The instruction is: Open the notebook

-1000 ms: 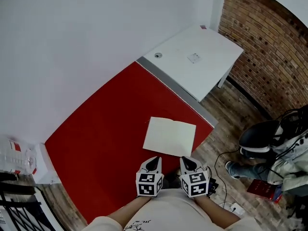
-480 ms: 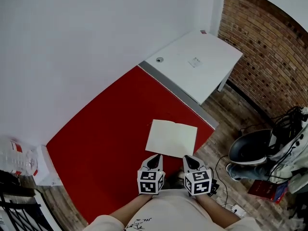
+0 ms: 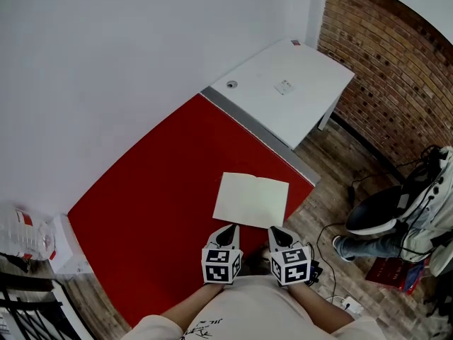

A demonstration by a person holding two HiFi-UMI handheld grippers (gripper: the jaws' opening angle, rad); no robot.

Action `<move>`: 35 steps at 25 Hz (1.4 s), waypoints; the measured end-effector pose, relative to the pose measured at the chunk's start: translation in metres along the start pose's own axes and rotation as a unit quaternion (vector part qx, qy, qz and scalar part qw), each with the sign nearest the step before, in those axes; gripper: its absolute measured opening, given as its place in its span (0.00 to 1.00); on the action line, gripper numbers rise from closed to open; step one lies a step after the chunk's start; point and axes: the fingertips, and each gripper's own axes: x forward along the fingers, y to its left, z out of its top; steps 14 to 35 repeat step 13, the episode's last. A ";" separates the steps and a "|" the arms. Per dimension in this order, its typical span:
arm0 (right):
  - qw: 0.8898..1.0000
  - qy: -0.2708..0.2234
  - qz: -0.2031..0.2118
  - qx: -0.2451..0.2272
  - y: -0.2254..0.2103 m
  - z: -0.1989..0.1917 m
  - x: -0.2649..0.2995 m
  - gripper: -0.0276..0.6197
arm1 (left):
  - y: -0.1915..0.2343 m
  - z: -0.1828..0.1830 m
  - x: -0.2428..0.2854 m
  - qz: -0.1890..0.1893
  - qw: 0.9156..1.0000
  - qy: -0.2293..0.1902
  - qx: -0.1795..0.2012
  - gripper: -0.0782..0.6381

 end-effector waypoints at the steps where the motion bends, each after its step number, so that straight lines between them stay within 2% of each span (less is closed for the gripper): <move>1: 1.000 -0.001 0.000 -0.001 0.002 0.000 0.000 0.05 | 0.001 0.000 -0.001 0.000 1.000 -0.001 0.001 0.12; 35: 1.000 -0.010 0.000 -0.011 -0.001 0.006 0.003 0.05 | 0.003 0.004 0.004 0.001 1.000 -0.011 0.000 0.12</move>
